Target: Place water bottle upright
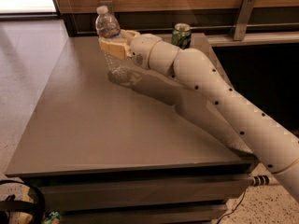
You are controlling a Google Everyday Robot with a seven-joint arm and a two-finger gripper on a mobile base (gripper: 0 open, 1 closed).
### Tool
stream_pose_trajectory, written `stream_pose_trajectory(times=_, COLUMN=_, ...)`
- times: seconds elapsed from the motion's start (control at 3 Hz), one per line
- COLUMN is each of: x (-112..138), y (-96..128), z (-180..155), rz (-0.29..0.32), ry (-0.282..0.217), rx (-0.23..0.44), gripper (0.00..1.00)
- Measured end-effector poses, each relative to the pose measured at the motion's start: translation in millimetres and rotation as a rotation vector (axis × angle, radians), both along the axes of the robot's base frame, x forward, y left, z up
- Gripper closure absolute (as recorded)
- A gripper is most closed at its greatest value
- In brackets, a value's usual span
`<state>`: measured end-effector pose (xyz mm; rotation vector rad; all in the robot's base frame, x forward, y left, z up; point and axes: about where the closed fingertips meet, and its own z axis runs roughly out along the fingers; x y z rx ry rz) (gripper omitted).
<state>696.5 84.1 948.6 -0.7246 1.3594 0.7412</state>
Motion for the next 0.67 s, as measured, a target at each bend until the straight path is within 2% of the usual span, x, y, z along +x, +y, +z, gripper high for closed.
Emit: stream_pose_trajectory(times=0.67, x=-17, y=4, z=-28, rz=-0.001, ry=0.026, rx=0.018, gripper=1.0)
